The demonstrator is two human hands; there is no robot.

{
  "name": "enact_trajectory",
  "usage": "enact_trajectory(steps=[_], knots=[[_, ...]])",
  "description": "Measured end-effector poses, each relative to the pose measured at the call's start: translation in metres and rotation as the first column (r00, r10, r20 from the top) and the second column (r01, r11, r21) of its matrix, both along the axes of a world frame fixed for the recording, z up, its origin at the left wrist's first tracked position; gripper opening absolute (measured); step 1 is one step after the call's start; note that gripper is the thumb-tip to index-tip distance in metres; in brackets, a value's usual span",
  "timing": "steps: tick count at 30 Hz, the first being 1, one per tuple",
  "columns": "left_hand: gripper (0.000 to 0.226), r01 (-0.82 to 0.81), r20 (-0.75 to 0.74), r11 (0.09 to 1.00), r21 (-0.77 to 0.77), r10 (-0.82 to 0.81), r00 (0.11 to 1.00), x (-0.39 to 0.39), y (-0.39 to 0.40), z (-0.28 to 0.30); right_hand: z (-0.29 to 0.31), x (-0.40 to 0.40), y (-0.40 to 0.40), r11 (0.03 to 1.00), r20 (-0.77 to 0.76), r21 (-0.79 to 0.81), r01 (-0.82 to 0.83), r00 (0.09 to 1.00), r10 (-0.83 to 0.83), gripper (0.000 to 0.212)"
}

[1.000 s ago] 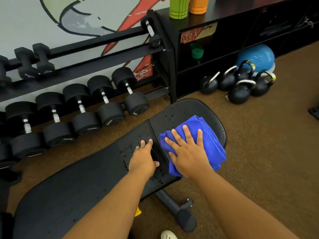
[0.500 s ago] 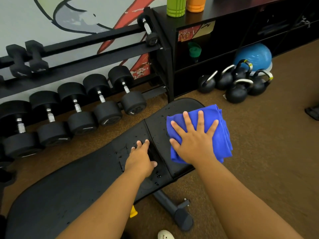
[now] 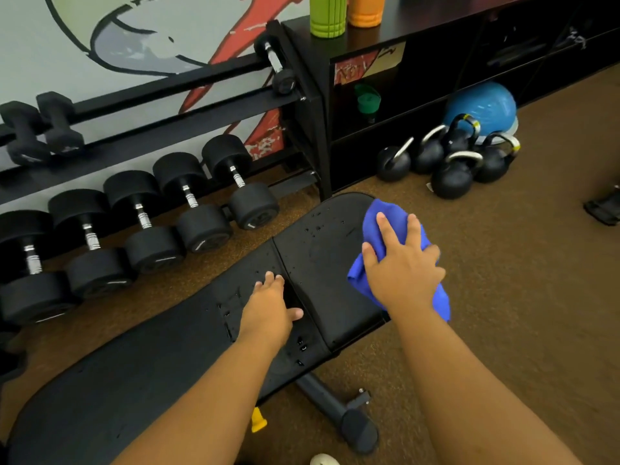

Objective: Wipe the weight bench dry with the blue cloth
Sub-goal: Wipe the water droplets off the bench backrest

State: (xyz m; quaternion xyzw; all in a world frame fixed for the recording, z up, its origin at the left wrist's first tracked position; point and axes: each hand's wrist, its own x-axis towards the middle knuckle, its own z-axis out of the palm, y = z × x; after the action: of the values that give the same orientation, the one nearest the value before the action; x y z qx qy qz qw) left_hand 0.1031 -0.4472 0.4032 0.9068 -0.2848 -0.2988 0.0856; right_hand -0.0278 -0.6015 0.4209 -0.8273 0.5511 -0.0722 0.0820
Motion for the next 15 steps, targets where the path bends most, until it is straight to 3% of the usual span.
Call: enact_trajectory(steps=[3, 6, 10, 15], knots=[[0.082, 0.0, 0.006, 1.0, -0.022, 0.001, 1.0, -0.001, 0.0, 0.001, -0.018, -0.005, 0.043, 0.982, 0.096, 0.077, 0.174, 0.979, -0.181, 0.065], [0.082, -0.001, 0.022, 1.0, -0.029, 0.002, 1.0, -0.002, -0.001, 0.003, -0.03, -0.013, 0.073, 0.971, 0.228, 0.135, 0.196, 0.948, -0.223, 0.071], [0.082, 0.005, 0.033, 1.0, 0.018, -0.005, 0.999, -0.002, -0.007, 0.008, -0.017, -0.013, 0.044, 0.934, 0.285, 0.273, 0.232, 0.908, -0.308, 0.073], [0.076, 0.011, 0.081, 1.0, 0.007, -0.011, 0.997, -0.004, -0.009, 0.011, -0.01, -0.033, 0.001, 0.937, 0.414, 0.346, 0.052, 0.888, -0.202, 0.067]])
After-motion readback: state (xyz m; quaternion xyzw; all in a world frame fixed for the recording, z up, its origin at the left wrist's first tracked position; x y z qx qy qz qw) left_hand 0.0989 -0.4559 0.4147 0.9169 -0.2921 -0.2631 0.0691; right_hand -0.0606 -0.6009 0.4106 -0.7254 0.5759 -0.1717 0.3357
